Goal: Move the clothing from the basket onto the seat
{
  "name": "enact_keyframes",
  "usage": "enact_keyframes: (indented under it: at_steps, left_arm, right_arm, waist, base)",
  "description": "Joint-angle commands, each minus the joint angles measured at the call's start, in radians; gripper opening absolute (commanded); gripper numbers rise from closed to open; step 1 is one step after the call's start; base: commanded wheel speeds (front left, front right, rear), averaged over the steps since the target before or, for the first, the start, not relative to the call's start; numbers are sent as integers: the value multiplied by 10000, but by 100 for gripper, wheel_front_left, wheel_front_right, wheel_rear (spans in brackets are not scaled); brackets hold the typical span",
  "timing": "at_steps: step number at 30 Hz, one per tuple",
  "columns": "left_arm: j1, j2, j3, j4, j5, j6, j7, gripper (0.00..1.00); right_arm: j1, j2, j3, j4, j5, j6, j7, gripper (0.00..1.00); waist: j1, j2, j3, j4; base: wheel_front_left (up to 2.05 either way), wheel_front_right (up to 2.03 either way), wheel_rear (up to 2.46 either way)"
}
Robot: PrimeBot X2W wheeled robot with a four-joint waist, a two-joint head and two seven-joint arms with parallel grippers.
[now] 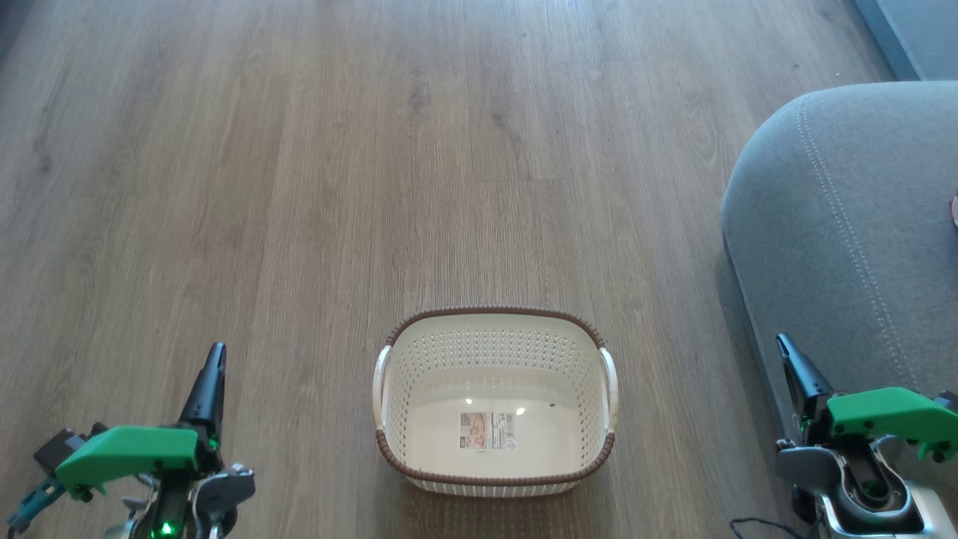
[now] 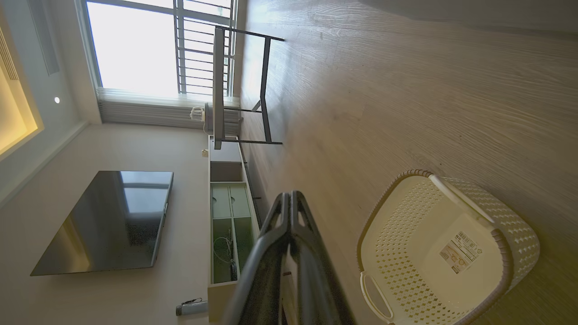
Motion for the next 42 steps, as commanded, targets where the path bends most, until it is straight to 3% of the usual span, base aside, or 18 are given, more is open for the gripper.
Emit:
enact_keyframes:
  at_steps: [1, 11, 42]
  left_arm:
    - [-566, 90, 317, -362, -302, -97, 121, 0]
    - [-643, 95, 345, -403, -1429, -157, 408, 0]
    - [-643, 95, 344, -404, -1429, -157, 407, 0]
  right_arm:
    - [-148, 5, 99, -431, 307, 66, 108, 0]
    - [-123, 26, -95, -524, 1367, 71, 401, 0]
    - [-126, 48, -127, -522, 1340, 71, 427, 0]
  waist:
    - [0, 0, -5, 1]
    - [0, 0, -42, -1]
    - [0, 0, -42, -1]
  base:
    - [0, 0, 0]
    - [0, 0, 0]
    - [0, 0, 0]
